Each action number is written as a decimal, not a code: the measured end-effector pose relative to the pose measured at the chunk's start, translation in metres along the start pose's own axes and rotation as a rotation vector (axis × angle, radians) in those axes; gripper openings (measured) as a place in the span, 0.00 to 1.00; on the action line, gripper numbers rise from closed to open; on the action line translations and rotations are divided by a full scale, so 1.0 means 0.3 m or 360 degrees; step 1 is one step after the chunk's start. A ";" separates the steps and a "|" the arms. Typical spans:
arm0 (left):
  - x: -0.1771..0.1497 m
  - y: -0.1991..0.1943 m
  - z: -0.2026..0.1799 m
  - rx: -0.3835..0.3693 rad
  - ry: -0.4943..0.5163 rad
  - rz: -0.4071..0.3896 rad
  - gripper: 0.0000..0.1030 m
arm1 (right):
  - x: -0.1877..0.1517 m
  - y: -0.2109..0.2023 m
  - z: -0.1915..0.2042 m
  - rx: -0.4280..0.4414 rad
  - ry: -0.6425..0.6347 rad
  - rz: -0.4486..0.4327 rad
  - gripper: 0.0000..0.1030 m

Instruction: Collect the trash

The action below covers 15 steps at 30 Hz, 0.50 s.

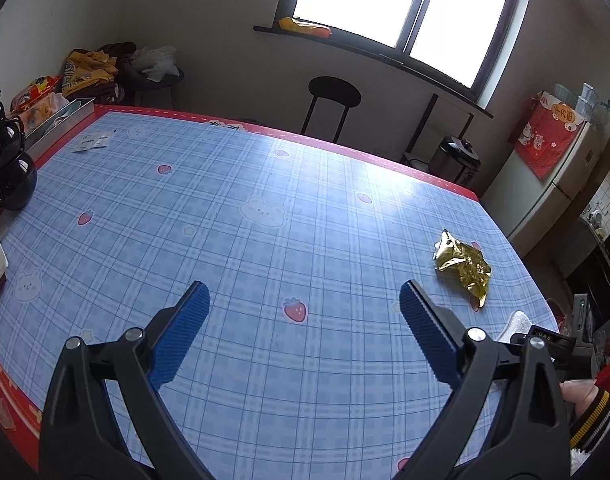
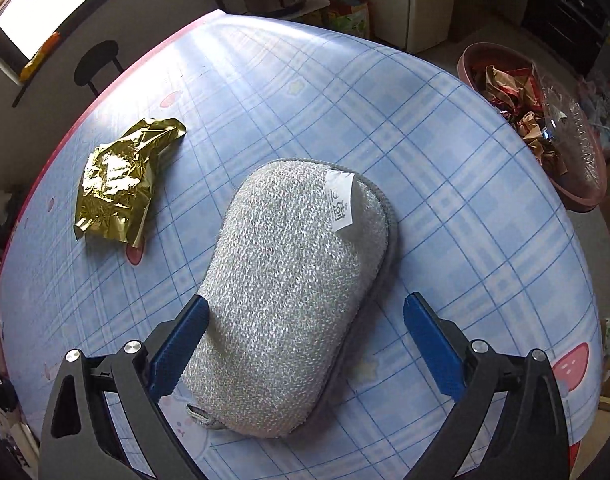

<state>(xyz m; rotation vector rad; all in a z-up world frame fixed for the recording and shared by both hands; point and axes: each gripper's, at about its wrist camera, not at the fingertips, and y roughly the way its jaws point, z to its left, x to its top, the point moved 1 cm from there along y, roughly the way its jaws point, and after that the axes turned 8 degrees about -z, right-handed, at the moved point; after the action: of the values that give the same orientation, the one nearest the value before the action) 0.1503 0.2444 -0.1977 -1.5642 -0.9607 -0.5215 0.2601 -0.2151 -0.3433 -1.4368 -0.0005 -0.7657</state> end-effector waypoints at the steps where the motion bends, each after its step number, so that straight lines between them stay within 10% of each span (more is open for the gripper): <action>1: -0.004 0.005 0.004 -0.0010 0.0001 0.0011 0.92 | -0.002 0.005 0.009 -0.0012 0.0001 -0.0014 0.94; 6: -0.023 0.016 0.022 -0.0044 -0.0005 0.0039 0.92 | 0.000 -0.009 0.053 0.0059 -0.0028 -0.0024 0.77; 8: -0.028 0.017 0.031 -0.0048 -0.0015 0.0041 0.92 | 0.009 -0.014 0.072 0.0169 0.0027 0.0013 0.50; 15: -0.026 0.019 0.038 -0.0067 -0.0023 0.0038 0.92 | 0.040 -0.096 0.068 0.0423 0.0123 0.0000 0.11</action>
<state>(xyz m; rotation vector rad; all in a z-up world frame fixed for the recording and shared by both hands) 0.1484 0.2531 -0.2098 -1.6171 -0.9465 -0.5172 0.2647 -0.2011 -0.3089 -1.1548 -0.0419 -0.7896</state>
